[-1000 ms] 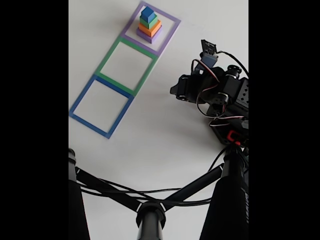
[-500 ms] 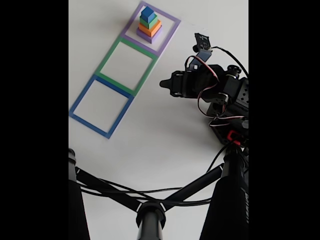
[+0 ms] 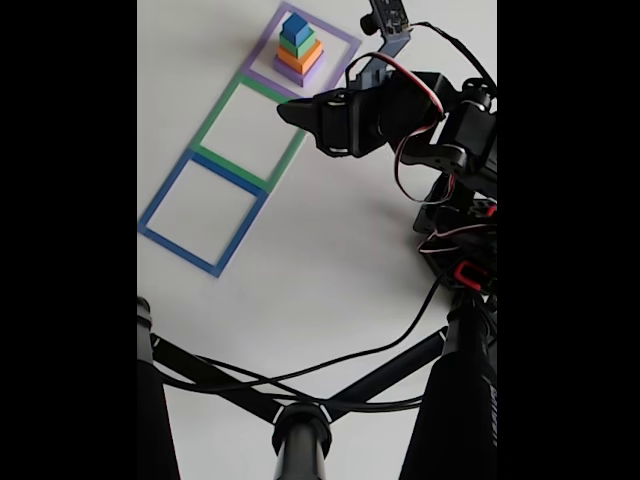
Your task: Tower of hanoi
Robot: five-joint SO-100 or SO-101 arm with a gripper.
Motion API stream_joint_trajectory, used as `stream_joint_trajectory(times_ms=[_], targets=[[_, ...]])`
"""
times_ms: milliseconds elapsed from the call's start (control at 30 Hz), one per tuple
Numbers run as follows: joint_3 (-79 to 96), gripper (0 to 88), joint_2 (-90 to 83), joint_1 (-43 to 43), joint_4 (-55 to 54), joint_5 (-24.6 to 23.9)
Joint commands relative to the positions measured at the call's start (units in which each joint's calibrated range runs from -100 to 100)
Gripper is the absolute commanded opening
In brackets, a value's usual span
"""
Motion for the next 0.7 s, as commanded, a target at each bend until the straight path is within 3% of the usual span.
stream_joint_trajectory(times_ms=[0,33,100,300,400,533,600,667], targets=[[-11.08,1.6,8.97,2.02,-4.64,26.77],[-12.89,3.3,10.91,2.70,-4.88,34.72],[-16.44,6.0,13.90,3.46,-4.88,44.69],[-28.80,10.5,18.50,4.90,3.38,61.26],[-36.26,11.7,19.79,6.91,11.31,66.67],[-44.71,14.1,21.08,10.27,23.38,83.07],[-47.35,13.1,21.73,11.71,28.64,83.74],[-48.71,4.9,21.81,13.05,32.04,83.74]])
